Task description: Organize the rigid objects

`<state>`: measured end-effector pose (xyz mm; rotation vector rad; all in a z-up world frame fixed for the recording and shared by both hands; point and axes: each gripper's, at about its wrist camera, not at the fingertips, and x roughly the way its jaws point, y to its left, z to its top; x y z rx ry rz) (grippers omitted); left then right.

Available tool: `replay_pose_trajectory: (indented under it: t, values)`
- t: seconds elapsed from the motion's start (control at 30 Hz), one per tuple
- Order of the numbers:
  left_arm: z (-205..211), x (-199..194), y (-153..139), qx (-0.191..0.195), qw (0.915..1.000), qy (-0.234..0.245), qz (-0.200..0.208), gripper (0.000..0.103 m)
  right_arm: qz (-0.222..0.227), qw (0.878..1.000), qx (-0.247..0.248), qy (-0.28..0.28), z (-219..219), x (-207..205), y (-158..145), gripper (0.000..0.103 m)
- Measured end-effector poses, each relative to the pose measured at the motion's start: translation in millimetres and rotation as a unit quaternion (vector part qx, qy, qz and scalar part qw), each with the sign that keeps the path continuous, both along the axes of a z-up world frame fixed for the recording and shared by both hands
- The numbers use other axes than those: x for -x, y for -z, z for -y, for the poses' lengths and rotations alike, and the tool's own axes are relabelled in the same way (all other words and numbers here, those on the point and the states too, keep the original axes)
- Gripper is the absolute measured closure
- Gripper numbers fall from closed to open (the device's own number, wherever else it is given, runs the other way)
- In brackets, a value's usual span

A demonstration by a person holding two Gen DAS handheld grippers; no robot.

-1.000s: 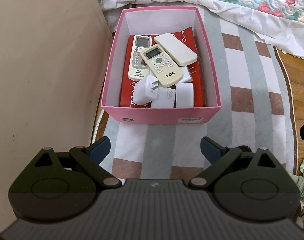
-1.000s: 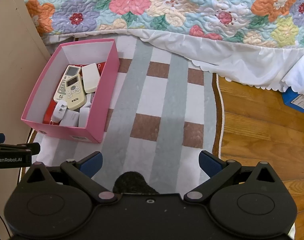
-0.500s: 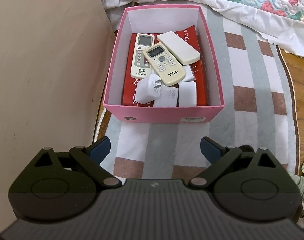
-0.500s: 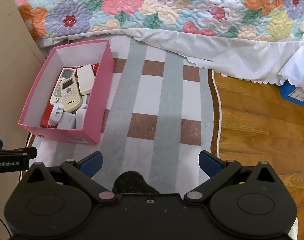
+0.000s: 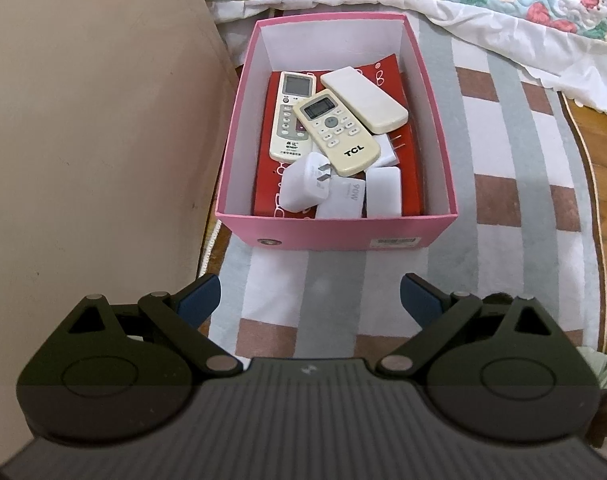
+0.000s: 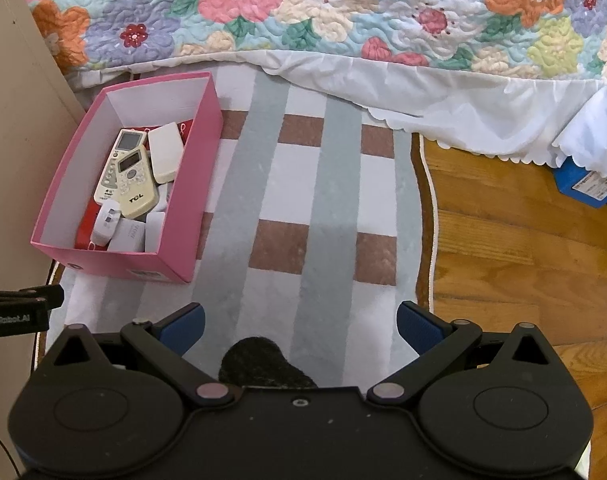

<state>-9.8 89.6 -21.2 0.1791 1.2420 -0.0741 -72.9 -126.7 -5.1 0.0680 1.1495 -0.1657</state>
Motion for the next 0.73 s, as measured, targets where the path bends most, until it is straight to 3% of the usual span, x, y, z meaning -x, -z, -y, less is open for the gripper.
replay_pose_trajectory:
  t: [0.73]
  values:
    - [0.5,0.5,-2.6,-0.006,0.9999,0.005,0.007,0.002,0.003,1.000,0.002,0.001,-1.1,0.6,-2.8,0.000]
